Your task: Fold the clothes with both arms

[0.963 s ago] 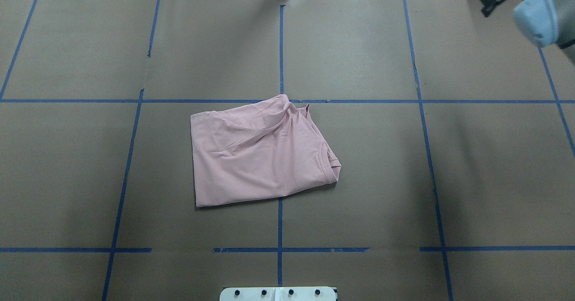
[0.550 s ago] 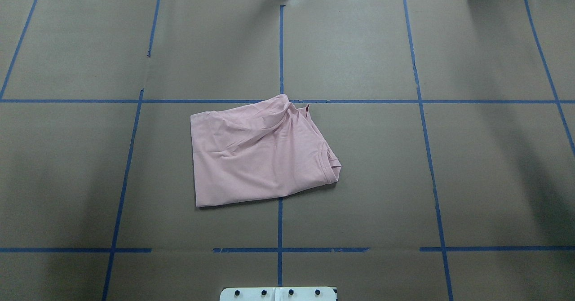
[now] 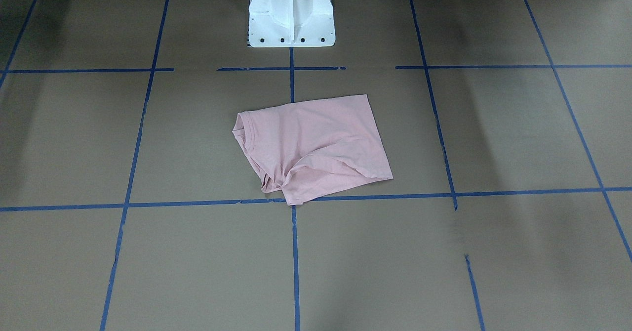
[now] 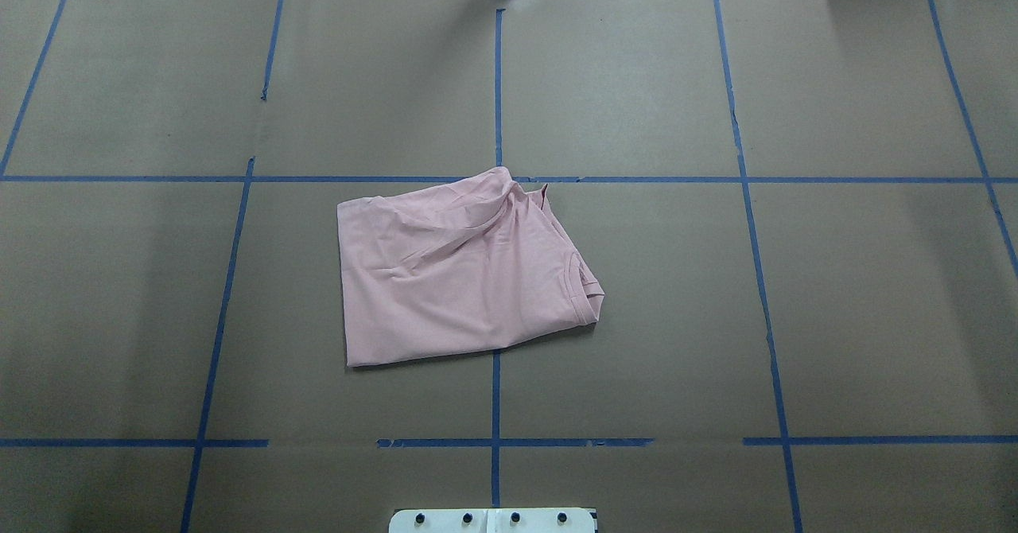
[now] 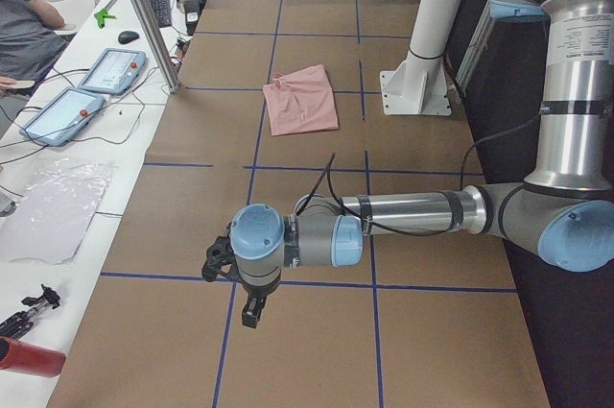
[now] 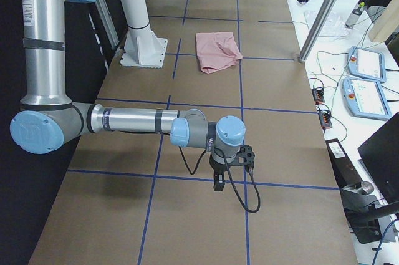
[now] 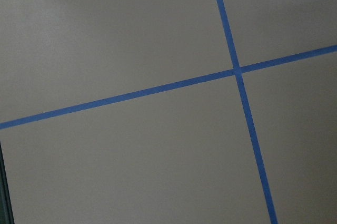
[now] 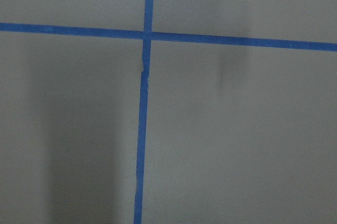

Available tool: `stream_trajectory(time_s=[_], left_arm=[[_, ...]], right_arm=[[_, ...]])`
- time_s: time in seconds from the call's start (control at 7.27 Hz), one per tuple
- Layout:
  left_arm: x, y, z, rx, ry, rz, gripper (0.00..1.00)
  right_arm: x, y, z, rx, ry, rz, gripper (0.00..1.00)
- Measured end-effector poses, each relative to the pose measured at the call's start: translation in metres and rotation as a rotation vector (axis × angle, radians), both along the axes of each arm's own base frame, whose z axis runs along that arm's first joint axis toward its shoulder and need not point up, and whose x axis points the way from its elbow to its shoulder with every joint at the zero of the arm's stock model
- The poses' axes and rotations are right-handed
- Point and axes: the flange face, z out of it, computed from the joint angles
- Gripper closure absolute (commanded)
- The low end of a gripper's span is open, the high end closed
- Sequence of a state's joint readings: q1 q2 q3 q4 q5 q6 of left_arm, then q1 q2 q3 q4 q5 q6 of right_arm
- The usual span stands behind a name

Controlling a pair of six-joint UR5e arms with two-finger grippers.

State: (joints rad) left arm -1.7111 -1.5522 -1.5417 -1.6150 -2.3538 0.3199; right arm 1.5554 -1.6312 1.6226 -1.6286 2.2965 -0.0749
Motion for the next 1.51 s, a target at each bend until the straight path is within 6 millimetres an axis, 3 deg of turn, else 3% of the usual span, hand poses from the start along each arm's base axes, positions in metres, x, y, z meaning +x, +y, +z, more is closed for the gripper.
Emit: stream_trajectory(time_s=[0.41,1.51], left_arm=[[0.001,-0.001,-0.006,0.011,0.001,0.003,0.00],[0.004,0.013,0.005,-0.013,0.004,0.004,0.00]], right_arm=[[0.001,0.004,0.001,0.001,-0.006,0.004,0.00],[0.001,0.000,-0.003,0.011,-0.007,0.004,0.00]])
